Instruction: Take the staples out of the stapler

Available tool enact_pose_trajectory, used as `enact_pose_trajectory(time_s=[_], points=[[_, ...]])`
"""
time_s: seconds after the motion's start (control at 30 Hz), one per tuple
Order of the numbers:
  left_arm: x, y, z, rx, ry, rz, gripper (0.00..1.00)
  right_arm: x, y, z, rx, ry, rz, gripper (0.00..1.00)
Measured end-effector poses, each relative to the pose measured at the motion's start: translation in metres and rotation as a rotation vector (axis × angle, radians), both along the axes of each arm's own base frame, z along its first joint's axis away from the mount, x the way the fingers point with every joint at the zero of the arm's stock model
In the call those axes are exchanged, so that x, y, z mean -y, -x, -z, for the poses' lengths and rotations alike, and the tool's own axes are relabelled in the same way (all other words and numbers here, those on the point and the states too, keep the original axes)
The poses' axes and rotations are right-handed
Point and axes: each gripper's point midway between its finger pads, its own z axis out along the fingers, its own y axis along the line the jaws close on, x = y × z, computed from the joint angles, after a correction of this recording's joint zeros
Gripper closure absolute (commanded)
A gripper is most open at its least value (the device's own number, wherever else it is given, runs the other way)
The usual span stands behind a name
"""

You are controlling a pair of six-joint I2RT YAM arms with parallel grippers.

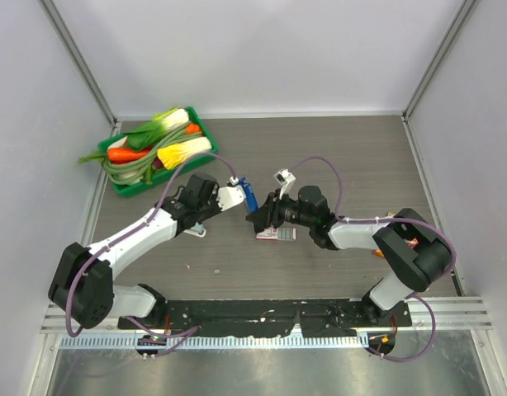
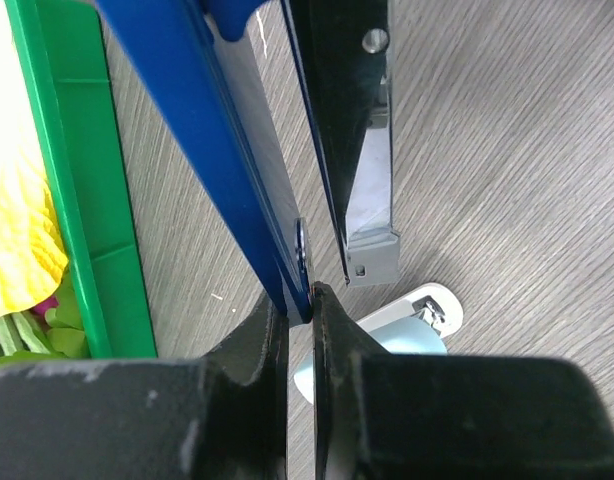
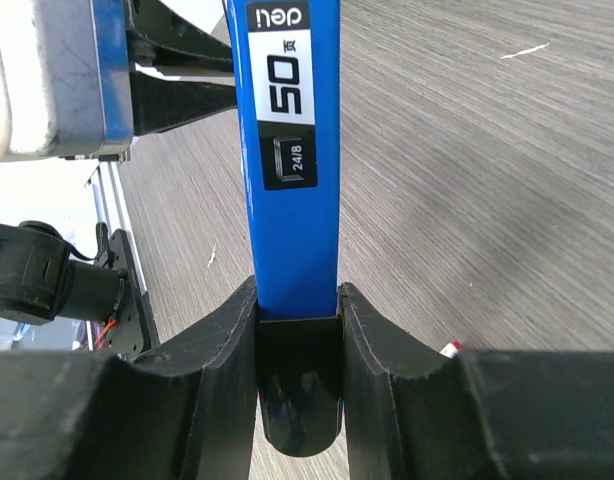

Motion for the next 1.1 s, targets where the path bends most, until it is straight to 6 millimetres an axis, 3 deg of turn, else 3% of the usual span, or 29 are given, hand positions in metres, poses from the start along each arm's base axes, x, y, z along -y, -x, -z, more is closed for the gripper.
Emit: enact_pose_trajectory(time_s=[0.57,1.1], points=[[0.005,-0.005,0.007,0.14,-0.132,0.082,1.0,0.02,0.012,0.018,-0.034,-0.021,-0.003,0.99],[0.01,-0.007,0.01,0.216,-0.181,0.152,1.0,0.039,0.014,0.02,-0.056,0.028,-0.051,0.99]])
